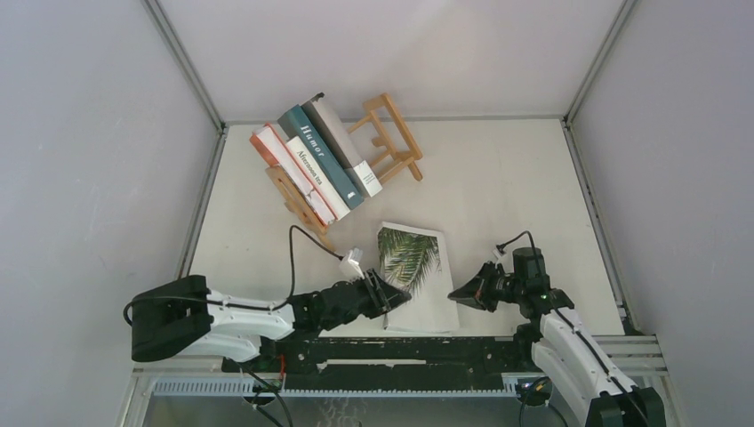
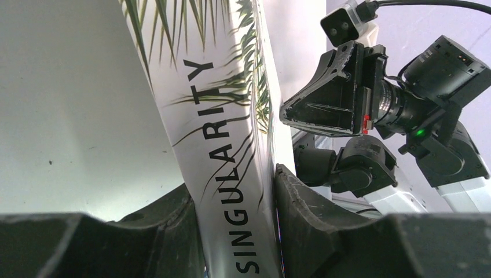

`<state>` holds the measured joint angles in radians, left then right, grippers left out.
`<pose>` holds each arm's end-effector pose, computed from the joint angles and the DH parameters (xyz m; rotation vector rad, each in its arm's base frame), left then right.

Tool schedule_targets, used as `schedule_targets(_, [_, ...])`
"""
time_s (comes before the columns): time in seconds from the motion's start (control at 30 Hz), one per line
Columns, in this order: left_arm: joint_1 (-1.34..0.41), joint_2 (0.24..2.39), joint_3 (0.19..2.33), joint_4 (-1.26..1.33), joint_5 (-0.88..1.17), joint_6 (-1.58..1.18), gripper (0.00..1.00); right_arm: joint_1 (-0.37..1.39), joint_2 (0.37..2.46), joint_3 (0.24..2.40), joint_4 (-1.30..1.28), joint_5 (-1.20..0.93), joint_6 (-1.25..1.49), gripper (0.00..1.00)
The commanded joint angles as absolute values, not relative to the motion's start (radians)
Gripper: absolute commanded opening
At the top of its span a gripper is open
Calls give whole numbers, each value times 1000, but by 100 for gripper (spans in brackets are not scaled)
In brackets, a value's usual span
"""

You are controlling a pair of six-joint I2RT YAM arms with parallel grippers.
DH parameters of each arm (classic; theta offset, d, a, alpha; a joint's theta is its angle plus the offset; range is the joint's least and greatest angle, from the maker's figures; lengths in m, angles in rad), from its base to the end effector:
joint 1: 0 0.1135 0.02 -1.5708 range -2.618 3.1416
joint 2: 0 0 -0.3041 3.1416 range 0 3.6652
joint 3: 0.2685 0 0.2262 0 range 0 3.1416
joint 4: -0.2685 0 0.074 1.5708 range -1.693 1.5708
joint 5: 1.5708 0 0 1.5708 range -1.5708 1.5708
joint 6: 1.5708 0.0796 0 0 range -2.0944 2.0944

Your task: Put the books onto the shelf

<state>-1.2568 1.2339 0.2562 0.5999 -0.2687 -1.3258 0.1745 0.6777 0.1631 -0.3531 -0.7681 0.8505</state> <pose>0.0915 -0.2134 0.1976 -0.2803 2.2123 -1.3665 0.0764 0.0696 0.1489 0.4918 2.5455 1.3645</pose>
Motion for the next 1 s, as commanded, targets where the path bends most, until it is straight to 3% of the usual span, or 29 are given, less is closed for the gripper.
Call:
schedule_targets(0.0, [-1299, 1198, 379, 514, -269, -1267, 34, 170, 666, 184, -358, -782, 834, 4])
schedule_targets(0.4, [-1337, 1203, 497, 321, -339, -1248, 22, 143, 666, 184, -395, -791, 786, 31])
schedule_targets(0.97, [-1369, 1156, 638, 93, -451, -1233, 17, 38, 589, 216, -509, -834, 728, 47])
